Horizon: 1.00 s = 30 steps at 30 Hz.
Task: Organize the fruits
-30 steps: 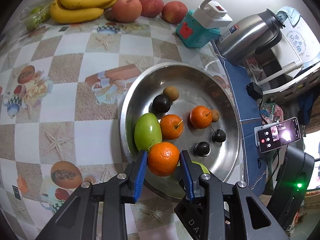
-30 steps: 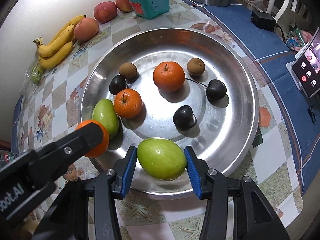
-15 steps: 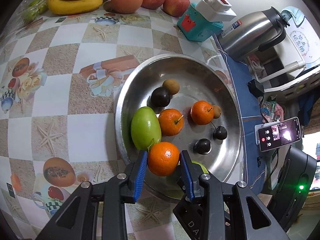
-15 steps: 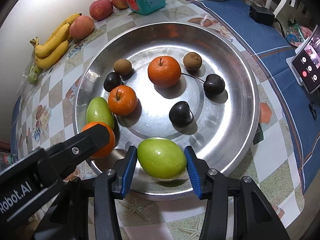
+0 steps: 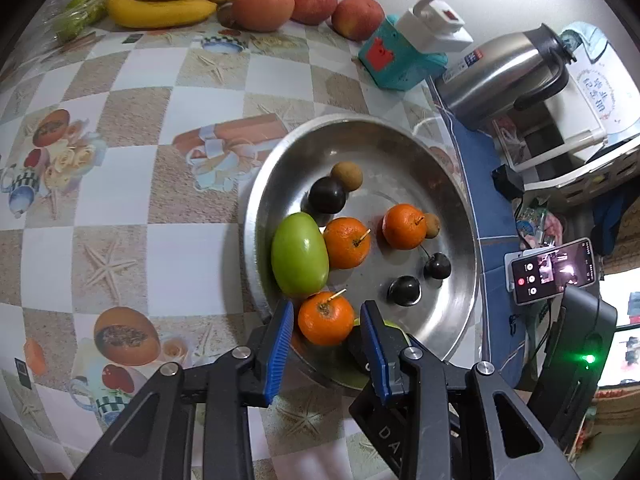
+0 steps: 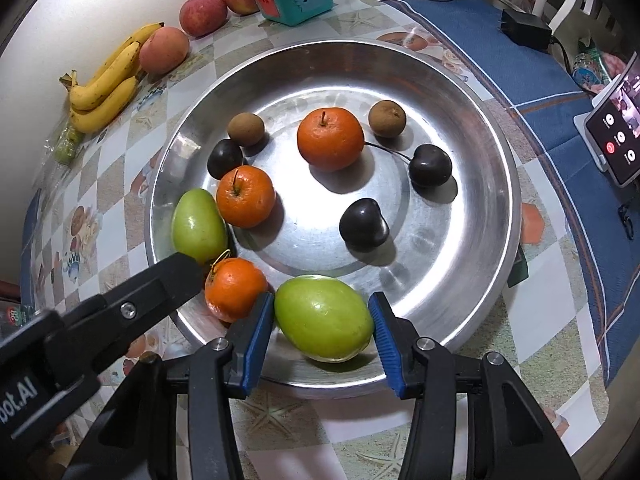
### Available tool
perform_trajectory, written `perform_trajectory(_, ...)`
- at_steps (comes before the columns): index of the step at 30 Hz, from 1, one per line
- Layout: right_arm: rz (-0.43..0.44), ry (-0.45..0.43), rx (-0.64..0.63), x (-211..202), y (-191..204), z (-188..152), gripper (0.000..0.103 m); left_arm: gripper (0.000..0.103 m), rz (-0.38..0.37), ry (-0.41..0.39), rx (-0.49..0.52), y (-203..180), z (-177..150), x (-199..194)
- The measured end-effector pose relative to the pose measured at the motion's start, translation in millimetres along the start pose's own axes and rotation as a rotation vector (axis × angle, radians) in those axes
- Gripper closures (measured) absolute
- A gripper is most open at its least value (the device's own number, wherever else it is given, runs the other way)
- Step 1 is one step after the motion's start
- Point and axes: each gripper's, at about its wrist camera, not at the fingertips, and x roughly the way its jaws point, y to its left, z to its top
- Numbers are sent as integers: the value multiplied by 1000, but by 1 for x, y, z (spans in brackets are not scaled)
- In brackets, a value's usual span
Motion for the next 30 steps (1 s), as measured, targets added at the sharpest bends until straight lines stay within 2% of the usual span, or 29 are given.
perform_trajectory(3, 5, -10, -8, -3, 2, 0, 52, 64, 12, -31, -6, 6, -3, -11)
perform_trajectory(4, 6, -12, -10, -4, 3, 0, 52, 62, 39, -51, -8, 10, -4, -16)
perform_trajectory(5, 7, -14, -13, -4, 3, 0, 52, 54, 68, -69, -8, 13, -5, -20)
perform_trajectory(6, 8, -16, -16, -5, 4, 0, 51, 40, 107, -91, -8, 16, -7, -24)
perform_trajectory(7, 9, -20, -20, -5, 5, 0, 47, 34, 163, -117, -10, 21, -8, -28)
perform_trajectory(10, 9, -29, -31, -7, 7, -1, 42, 29, 288, -161, -18, 34, -11, -37)
perform_trajectory(12, 13, -38, -40, -9, 9, -2, 38, 16, 368, -181, -35, 46, -14, -42)
perform_trajectory(13, 15, -41, -42, -9, 10, -3, 33, 13, 403, -190, -41, 51, -15, -44)
perform_trajectory(15, 15, -50, -49, -11, 11, -4, 30, 5, 455, -199, -50, 61, -19, -46)
perform_trajectory(18, 17, -63, -65, -13, 14, -6, 29, 0, 502, -204, -58, 73, -25, -50)
perform_trajectory(21, 23, -74, -80, -15, 16, -10, 18, 0, 534, -203, -45, 75, -31, -51)
perform_trajectory(30, 44, -138, -135, -29, 22, -25, 18, 1, 596, -218, -2, 79, -51, -62)
